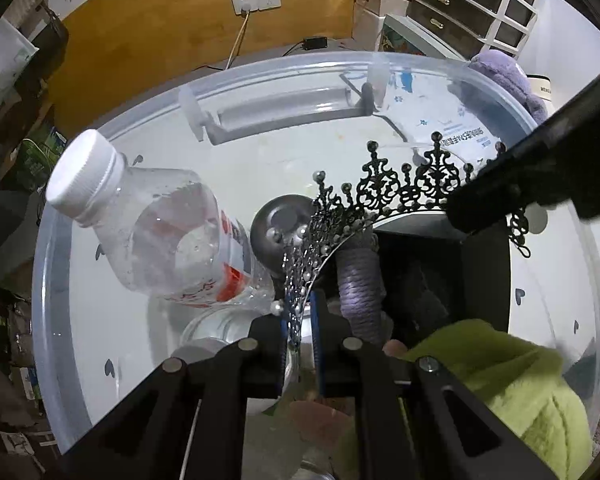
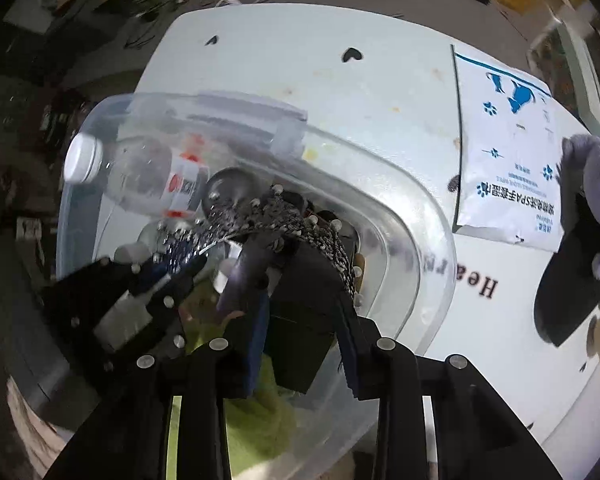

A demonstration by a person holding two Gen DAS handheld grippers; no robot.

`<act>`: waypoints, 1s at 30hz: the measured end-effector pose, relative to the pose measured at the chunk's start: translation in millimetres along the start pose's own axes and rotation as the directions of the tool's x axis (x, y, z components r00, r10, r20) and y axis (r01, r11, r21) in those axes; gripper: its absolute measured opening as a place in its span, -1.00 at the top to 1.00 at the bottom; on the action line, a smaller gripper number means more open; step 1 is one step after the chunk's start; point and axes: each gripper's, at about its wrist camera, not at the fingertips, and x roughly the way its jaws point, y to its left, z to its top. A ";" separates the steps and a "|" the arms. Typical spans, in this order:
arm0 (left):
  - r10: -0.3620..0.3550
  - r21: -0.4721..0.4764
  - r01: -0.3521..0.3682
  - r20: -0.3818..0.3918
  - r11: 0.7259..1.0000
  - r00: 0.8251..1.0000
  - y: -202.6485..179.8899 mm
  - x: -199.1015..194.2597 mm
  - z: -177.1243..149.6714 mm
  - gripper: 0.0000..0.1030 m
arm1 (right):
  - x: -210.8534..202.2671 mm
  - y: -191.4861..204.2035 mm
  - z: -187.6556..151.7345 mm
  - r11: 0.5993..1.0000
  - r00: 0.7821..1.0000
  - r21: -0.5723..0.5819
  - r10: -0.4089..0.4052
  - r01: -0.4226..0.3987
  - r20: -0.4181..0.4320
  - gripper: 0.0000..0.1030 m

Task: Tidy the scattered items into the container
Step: 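Lift the tiara with both tools and carry it over the clear box, then lower the tiara into the clear box beside the water bottle with both tools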

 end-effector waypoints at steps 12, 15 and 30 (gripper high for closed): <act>-0.036 -0.052 0.038 0.035 0.998 0.999 8.5 -5.4 -10.0 0.79 | -34.3 3.1 14.4 0.999 0.998 -0.030 -0.027 0.029 0.063 0.14; -0.045 -0.083 0.049 0.049 0.995 0.998 15.3 -10.3 -12.5 0.79 | -18.6 -0.1 15.5 0.998 0.998 -0.047 -0.049 0.051 0.038 0.08; -0.119 -0.118 0.123 0.039 0.985 0.992 21.7 -19.7 -22.8 0.79 | -38.3 2.2 1.8 0.997 0.996 -0.079 -0.007 0.014 0.091 0.06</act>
